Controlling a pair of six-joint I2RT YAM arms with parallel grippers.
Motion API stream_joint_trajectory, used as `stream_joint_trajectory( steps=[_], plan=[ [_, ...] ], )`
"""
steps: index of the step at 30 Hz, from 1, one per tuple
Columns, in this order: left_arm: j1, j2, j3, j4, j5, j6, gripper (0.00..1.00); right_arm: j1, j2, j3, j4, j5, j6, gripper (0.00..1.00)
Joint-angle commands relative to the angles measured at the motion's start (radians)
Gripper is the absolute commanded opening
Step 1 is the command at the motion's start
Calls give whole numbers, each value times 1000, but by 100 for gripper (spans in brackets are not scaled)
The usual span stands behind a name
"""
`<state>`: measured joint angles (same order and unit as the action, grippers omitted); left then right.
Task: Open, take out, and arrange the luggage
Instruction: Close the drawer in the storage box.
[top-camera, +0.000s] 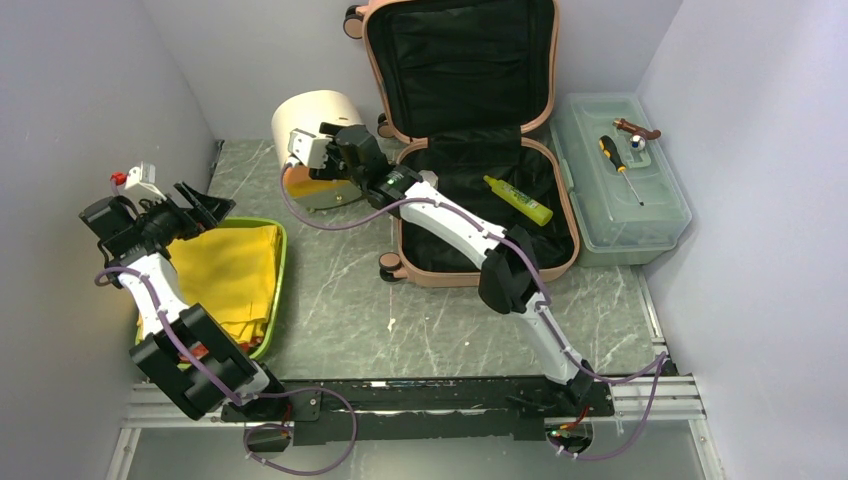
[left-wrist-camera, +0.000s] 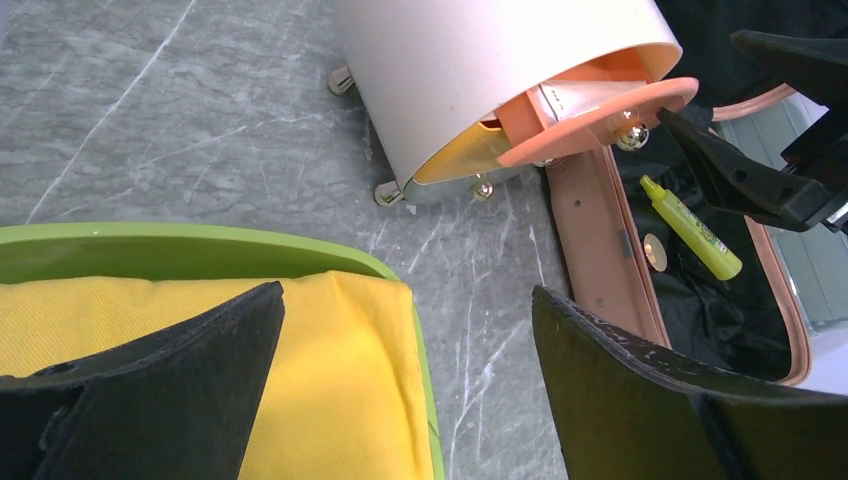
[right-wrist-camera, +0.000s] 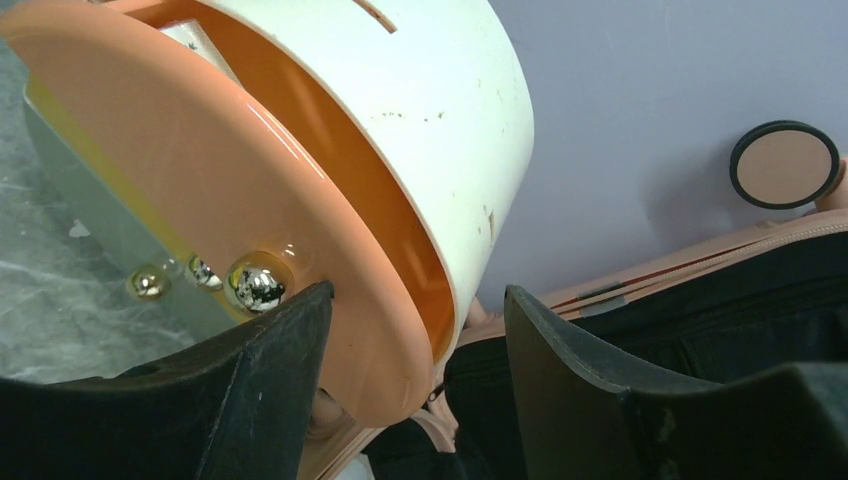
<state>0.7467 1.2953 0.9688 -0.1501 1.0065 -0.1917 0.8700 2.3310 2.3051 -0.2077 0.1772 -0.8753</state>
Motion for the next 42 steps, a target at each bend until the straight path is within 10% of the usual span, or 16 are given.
stream_joint_trajectory(
  steps=[1,31,42],
  plan=[
    [1,-29,-5,10,9,23,99,-12,19,39,125,26,-29,66],
    [11,-28,-7,14,13,17,99,-22,87,11,325,33,-102,63],
    [11,-27,-8,18,15,14,100,-20,-21,23,-13,-22,205,63]
  ],
)
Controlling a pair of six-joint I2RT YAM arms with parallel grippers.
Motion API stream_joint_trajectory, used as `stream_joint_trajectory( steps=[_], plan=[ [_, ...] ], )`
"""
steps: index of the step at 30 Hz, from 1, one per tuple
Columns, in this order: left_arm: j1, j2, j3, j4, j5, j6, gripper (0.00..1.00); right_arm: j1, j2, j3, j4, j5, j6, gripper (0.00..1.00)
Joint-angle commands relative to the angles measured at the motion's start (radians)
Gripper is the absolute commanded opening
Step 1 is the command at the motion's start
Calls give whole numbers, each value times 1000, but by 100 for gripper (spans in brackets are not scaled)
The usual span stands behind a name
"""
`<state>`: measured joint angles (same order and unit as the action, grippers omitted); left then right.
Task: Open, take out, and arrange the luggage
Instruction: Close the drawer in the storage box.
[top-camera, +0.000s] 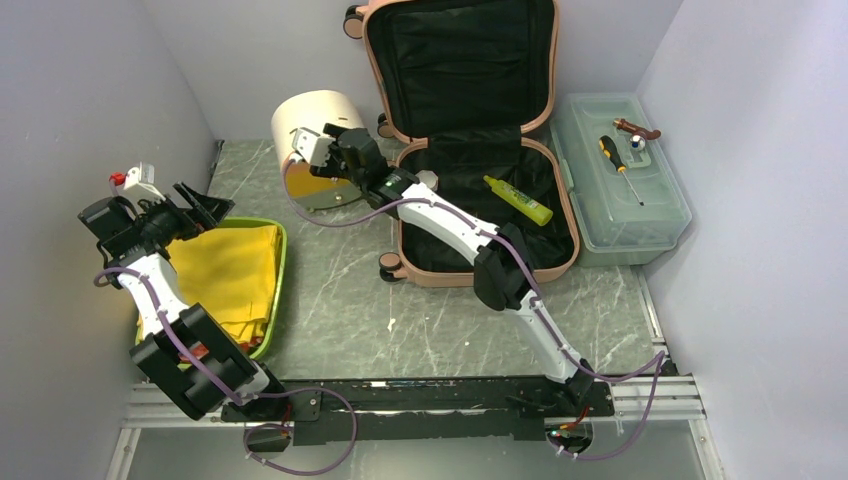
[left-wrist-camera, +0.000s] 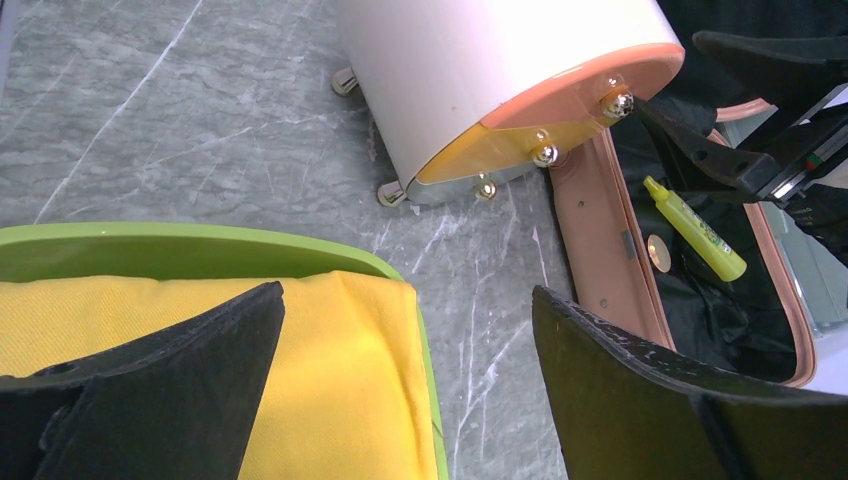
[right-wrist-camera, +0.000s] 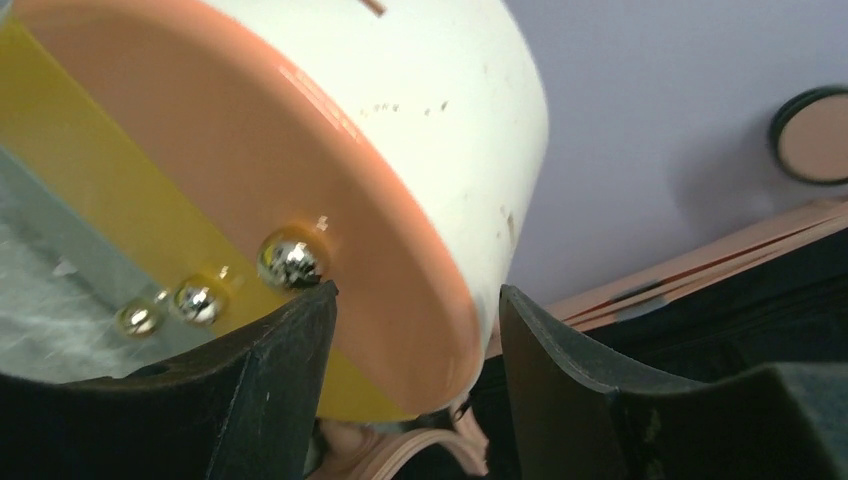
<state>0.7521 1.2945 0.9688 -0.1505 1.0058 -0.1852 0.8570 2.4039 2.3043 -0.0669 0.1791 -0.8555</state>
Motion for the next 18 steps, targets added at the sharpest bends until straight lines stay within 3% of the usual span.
stream_joint_trajectory(
  steps=[1,11,18],
  plan=[
    [5,-27,-10,20,16,7,100,-9,-102,23,-186,-31,235,63],
    [5,-37,-12,20,18,4,99,-33,-99,108,-400,-186,668,62],
    [12,-46,-13,22,22,0,99,-96,-37,105,-372,-280,924,54]
  ],
)
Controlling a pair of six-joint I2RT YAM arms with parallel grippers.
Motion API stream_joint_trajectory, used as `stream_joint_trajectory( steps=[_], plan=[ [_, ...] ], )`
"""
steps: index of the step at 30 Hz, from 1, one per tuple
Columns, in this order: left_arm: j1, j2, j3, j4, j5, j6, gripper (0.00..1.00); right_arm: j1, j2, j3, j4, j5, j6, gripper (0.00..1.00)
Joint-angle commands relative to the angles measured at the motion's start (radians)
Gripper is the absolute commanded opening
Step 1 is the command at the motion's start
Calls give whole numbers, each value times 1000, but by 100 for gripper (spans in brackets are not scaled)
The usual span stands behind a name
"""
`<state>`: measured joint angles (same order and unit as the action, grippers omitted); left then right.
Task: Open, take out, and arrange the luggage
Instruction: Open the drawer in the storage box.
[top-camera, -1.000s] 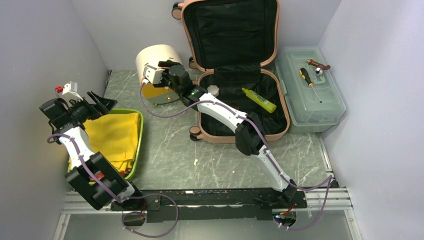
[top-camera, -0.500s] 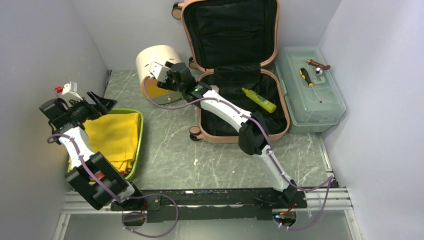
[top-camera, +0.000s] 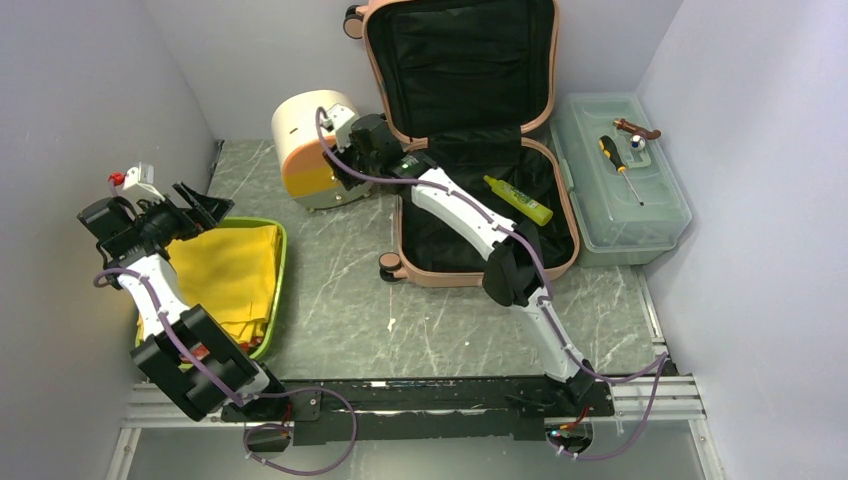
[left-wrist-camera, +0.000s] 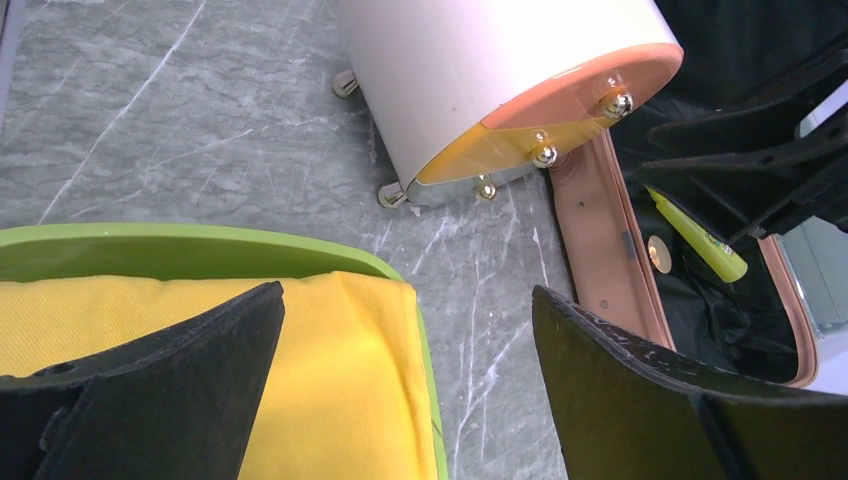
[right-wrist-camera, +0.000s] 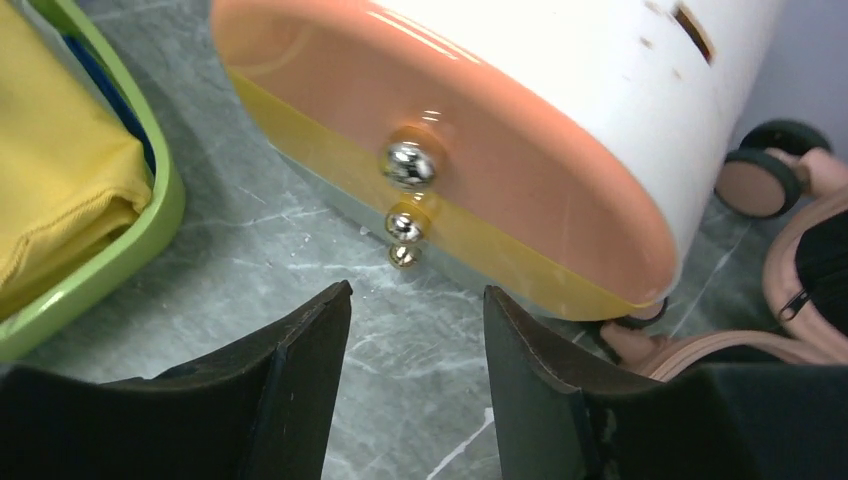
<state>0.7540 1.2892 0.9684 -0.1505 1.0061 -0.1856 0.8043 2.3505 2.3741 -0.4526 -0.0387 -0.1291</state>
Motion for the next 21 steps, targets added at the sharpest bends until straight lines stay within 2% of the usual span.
stream_joint_trajectory(
  steps=[1,7,13,21],
  plan=[
    [11,-41,-13,22,22,0,99,-47,26,30,27,-61,209,53],
    [12,-41,-14,21,20,3,100,-48,76,12,96,-53,240,51],
    [16,-34,-16,22,19,6,99,-44,109,20,129,-71,274,46],
    [17,-32,-18,25,22,8,99,-36,146,62,148,-51,287,49]
  ],
)
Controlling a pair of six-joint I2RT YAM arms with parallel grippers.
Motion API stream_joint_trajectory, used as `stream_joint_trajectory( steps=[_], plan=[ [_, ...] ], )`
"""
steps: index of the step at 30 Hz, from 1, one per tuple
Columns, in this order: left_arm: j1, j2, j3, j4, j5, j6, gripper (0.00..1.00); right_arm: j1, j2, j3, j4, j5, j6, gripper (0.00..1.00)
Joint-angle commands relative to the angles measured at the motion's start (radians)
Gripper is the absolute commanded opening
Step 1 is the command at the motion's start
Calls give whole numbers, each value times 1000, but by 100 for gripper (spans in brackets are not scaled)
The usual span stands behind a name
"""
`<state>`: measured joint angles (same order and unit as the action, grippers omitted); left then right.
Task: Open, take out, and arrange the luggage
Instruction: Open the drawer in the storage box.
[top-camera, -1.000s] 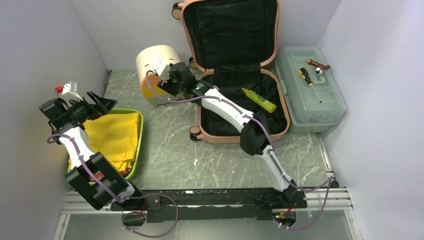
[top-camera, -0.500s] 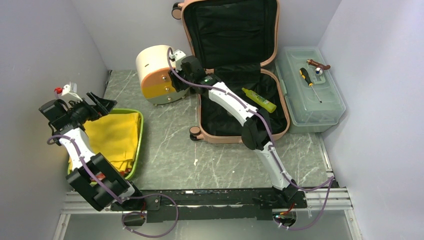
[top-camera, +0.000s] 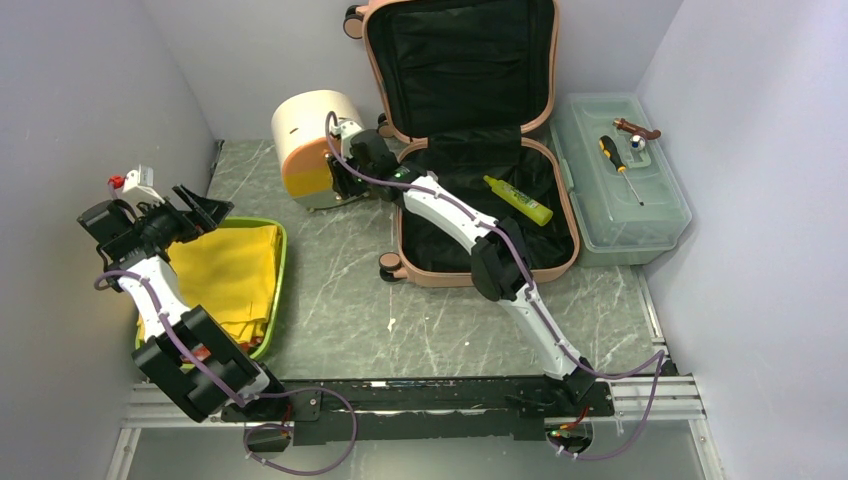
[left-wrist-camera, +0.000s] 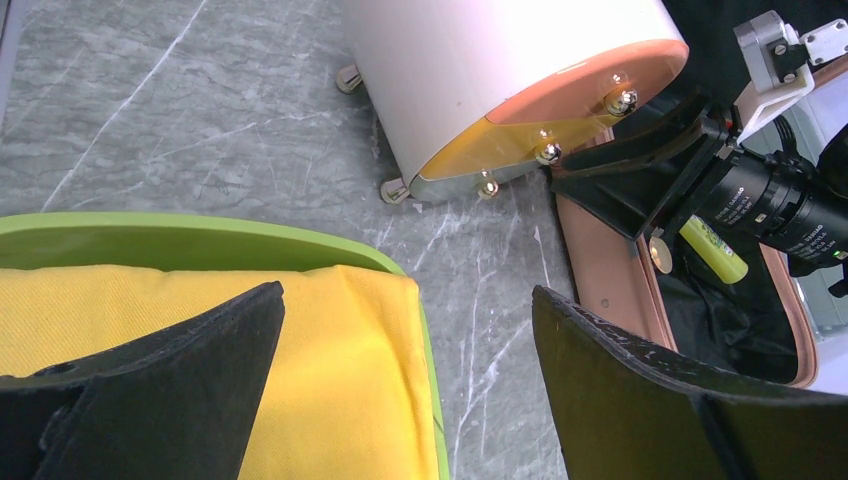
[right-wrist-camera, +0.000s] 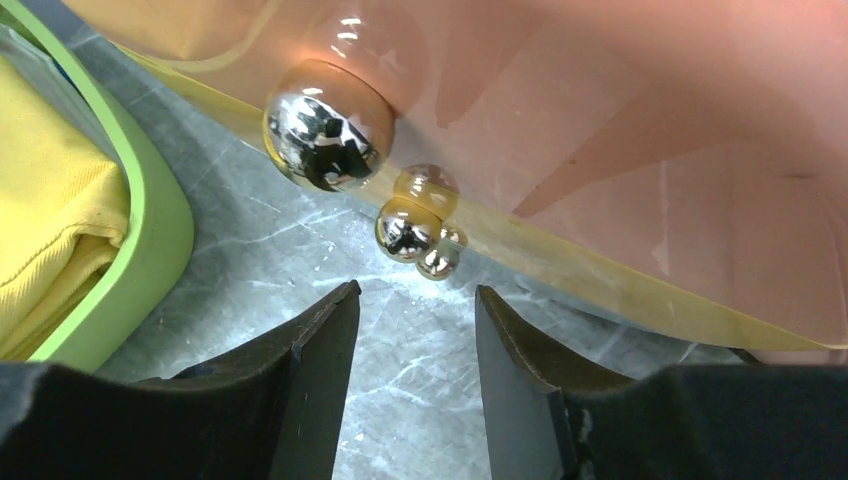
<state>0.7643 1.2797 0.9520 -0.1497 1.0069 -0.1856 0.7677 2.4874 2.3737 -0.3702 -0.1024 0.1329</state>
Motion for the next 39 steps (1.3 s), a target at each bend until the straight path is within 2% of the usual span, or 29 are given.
stream_joint_trajectory(
  steps=[1,16,30,39],
  plan=[
    [7,-22,-2,25,21,8,99,1,12,68,70,16,24,50],
    [9,-20,-2,24,21,12,99,2,91,133,117,81,29,52],
    [9,-13,-3,28,21,10,99,4,91,208,86,92,85,49],
    [8,-17,-4,29,25,9,99,4,89,200,90,100,92,44]
  ],
)
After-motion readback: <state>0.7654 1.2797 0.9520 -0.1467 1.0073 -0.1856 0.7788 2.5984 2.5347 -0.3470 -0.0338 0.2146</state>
